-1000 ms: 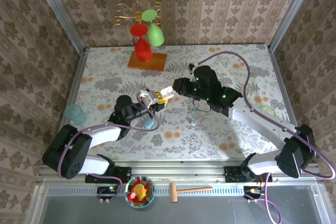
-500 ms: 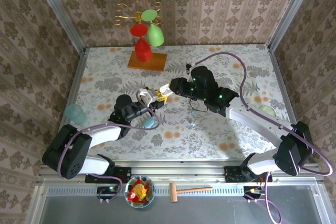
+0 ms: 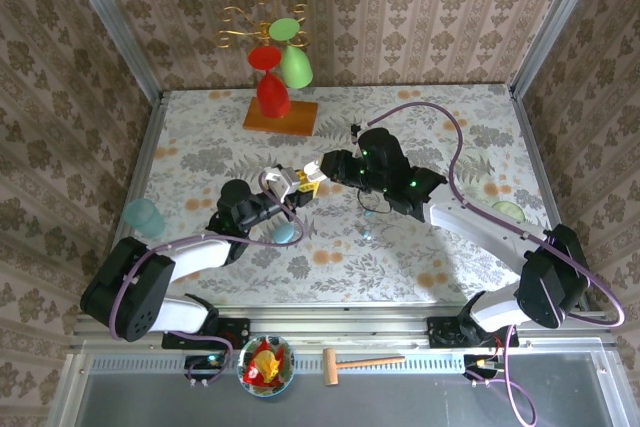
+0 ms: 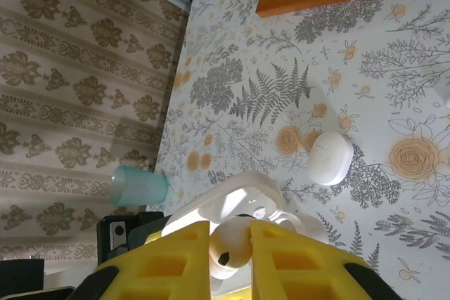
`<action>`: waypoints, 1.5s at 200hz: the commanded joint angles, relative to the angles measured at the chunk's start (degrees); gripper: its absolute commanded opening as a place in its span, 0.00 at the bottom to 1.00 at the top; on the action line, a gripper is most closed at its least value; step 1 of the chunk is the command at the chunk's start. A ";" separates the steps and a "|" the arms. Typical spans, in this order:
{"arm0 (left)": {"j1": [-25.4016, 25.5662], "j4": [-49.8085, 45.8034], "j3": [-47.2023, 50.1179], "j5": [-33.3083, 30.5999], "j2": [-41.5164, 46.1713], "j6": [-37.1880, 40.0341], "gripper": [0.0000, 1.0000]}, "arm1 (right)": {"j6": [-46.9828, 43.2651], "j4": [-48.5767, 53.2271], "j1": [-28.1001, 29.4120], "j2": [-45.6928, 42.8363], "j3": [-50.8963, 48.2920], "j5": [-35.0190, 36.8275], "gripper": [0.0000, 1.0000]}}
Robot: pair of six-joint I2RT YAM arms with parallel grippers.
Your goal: Insert wireless bluetooth earbuds into charging case
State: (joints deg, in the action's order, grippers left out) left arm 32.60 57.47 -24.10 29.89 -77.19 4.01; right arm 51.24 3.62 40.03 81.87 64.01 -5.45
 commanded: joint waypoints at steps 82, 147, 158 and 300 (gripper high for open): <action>0.27 2.20 -2.31 -2.69 1.59 -2.40 0.05 | 1.23 -1.76 0.31 1.19 -1.91 2.38 0.19; 0.19 1.77 -2.80 -2.64 1.25 -2.25 0.05 | -0.52 -0.08 0.27 -1.10 -1.38 4.87 0.43; 0.18 1.86 -2.71 -2.58 1.23 -2.17 0.04 | -1.02 0.48 0.31 -1.70 -1.43 5.58 0.45; -1.22 4.02 -1.21 5.46 2.04 0.57 0.04 | -13.04 6.32 -3.29 -5.25 -0.37 -1.54 0.59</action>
State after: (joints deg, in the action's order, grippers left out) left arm 31.46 57.60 -24.84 32.93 -76.75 4.05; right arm 39.72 9.32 36.58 74.89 61.89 -3.73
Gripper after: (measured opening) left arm 0.188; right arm 0.589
